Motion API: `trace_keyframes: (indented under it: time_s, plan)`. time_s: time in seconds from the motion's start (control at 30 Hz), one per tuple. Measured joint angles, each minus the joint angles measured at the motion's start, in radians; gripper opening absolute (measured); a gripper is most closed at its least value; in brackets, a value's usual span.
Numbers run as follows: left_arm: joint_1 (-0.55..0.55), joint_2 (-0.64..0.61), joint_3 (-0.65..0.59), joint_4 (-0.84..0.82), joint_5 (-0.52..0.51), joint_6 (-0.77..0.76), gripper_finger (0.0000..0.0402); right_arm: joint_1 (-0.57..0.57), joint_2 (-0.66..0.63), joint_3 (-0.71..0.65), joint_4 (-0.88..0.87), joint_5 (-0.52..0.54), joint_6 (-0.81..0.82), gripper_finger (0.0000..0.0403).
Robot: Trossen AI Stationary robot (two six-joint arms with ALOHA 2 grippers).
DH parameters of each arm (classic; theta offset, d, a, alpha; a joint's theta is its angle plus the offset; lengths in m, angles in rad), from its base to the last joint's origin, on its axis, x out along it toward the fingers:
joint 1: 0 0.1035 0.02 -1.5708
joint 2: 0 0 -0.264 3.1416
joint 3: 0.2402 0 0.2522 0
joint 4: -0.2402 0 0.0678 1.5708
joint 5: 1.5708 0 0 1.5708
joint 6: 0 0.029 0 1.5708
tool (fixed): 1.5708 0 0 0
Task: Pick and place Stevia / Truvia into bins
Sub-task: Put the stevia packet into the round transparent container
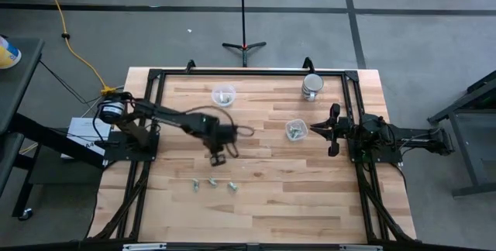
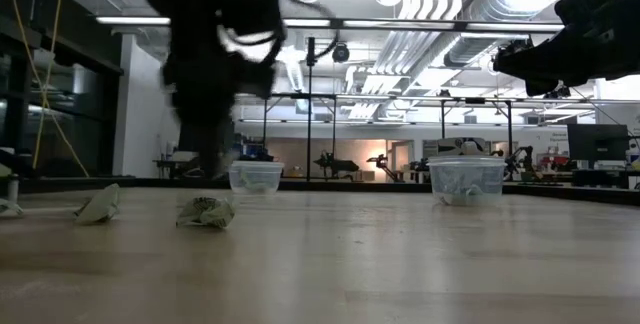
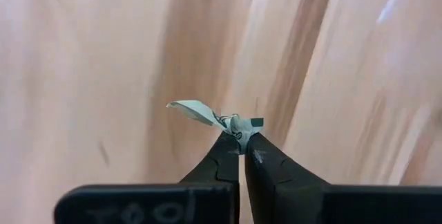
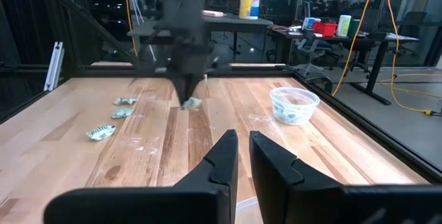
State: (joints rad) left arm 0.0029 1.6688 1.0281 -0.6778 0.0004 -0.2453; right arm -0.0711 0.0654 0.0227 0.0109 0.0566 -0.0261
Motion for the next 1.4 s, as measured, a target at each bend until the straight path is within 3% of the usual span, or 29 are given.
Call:
trace_keyframes:
  time_s: [0.3, 0.57, 0.67, 0.8, 0.93, 1.13, 1.2, 1.4]
  plan:
    - [0.278, -0.002, 0.137, 0.084, -0.086, 0.349, 0.0043, 0.000, 0.000, 0.000, 0.011, 0.000, -0.020, 0.0032]
    - [0.506, -0.002, 0.150, 0.110, -0.006, 0.432, 0.0042, 0.000, 0.000, 0.000, 0.012, 0.000, -0.026, 0.0026]
    - [0.555, -0.002, 0.150, 0.109, 0.013, 0.425, 0.0079, 0.000, 0.000, 0.000, 0.012, 0.000, -0.026, 0.0027]
    - [0.580, -0.002, 0.150, 0.108, 0.019, 0.441, 0.0164, 0.000, 0.000, 0.000, 0.012, 0.000, -0.026, 0.0031]
    - [0.574, -0.002, 0.150, 0.102, 0.062, 0.456, 0.0242, 0.000, 0.000, 0.000, 0.012, 0.000, -0.026, 0.0032]
    - [0.447, -0.009, 0.151, 0.075, 0.370, 0.495, 0.0299, 0.000, 0.000, 0.000, 0.012, 0.008, -0.026, 0.0032]
    - [0.366, -0.010, 0.152, 0.059, 0.379, 0.504, 0.0300, 0.000, 0.000, 0.000, 0.012, 0.014, -0.026, 0.0032]
    - [0.091, -0.010, 0.152, 0.012, 0.259, 0.501, 0.0284, 0.000, 0.000, 0.000, 0.009, 0.014, -0.026, 0.0032]
